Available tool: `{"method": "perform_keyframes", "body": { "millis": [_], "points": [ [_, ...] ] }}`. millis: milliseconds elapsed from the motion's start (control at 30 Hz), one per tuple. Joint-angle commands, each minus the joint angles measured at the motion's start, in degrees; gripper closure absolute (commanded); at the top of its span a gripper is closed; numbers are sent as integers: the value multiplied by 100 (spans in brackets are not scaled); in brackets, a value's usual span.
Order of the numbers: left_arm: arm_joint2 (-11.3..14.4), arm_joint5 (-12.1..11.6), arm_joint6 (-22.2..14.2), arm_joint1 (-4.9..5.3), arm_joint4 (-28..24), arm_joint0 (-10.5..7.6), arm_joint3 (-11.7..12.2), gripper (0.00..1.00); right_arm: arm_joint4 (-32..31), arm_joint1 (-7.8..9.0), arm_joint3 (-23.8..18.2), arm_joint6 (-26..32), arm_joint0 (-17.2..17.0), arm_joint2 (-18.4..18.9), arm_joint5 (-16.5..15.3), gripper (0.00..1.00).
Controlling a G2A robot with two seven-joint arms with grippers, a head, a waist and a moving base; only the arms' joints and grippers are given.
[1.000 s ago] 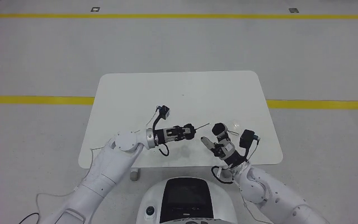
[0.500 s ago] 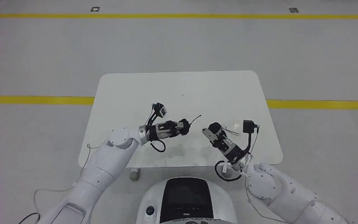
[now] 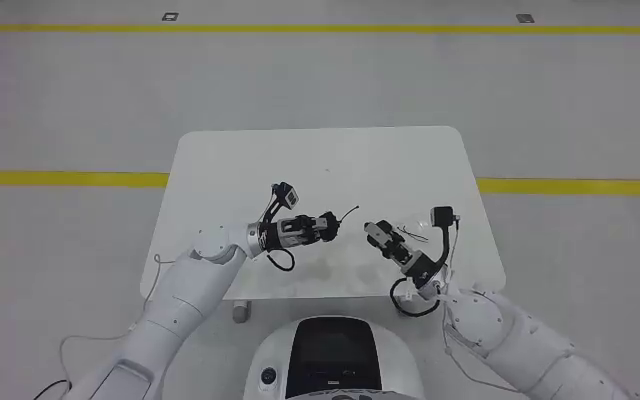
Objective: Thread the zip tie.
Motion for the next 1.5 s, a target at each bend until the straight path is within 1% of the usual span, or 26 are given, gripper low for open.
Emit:
{"method": "perform_keyframes", "body": {
  "millis": [0, 67, 100, 167, 233, 300, 367, 433, 533, 700, 733, 1000, 1100, 1200, 1267, 1400, 1467],
  "points": [
    [0, 0, 0, 0, 0, 0, 0, 100, 845, -14, -69, 830, 16, 232, -1, 0],
    [0, 0, 0, 0, 0, 0, 0, 100, 1228, -17, 78, 1438, -49, 549, -1, 0],
    [0, 0, 0, 0, 0, 0, 0, 100, 1496, -26, 171, 1871, -127, 751, -1, 0],
    [0, 0, 0, 0, 0, 0, 0, 100, 1930, -63, 265, 2493, -259, 1074, -1, 0],
    [0, 0, 0, 0, 0, 0, 0, 100, 2354, -127, 440, 3292, -418, 1441, -1, 0],
    [0, 0, 0, 0, 0, 0, 0, 100, 2721, -206, 612, 3920, -542, 1727, -1, 0],
    [0, 0, 0, 0, 0, 0, 0, 100, 3026, -320, 808, 4551, -660, 1985, -1, 0],
    [0, 0, 0, 0, 0, 0, 0, 100, 3222, -448, 995, 5090, -740, 2168, -1, 0],
    [0, 0, 0, 0, 0, 0, 0, 100, 3476, -644, 1282, 5829, -785, 2281, -1, 0],
    [0, 0, 0, 0, 0, 0, 0, 100, 3505, -948, 1739, 6578, -673, 2251, -1, 0],
    [0, 0, 0, 0, 0, 0, 0, 100, 3504, -984, 1790, 6626, -649, 2257, -1, 0],
    [0, 0, 0, 0, 0, 0, 0, 100, 3504, -984, 1790, 6626, -649, 2257, -1, 0],
    [44, 50, 146, -15, -142, 75, -158, 100, 3592, -1007, 1657, 6511, -663, 2253, -1, 0],
    [103, 50, 83, -37, -419, 128, -262, 100, 3734, -1049, 1820, 6410, -678, 2335, -1, 0],
    [172, 55, -74, -61, -655, 146, -313, 100, 4106, -1115, 1962, 6592, -706, 2319, -1, 0],
    [266, 4, -221, -102, -951, 122, -290, 100, 4453, -1253, 2386, 6897, -587, 2245, -1, 0],
    [337, 2, -214, -128, -1030, 101, -257, 100, 4571, -1336, 2552, 7005, -497, 2143, -1, 0]
  ]
}}
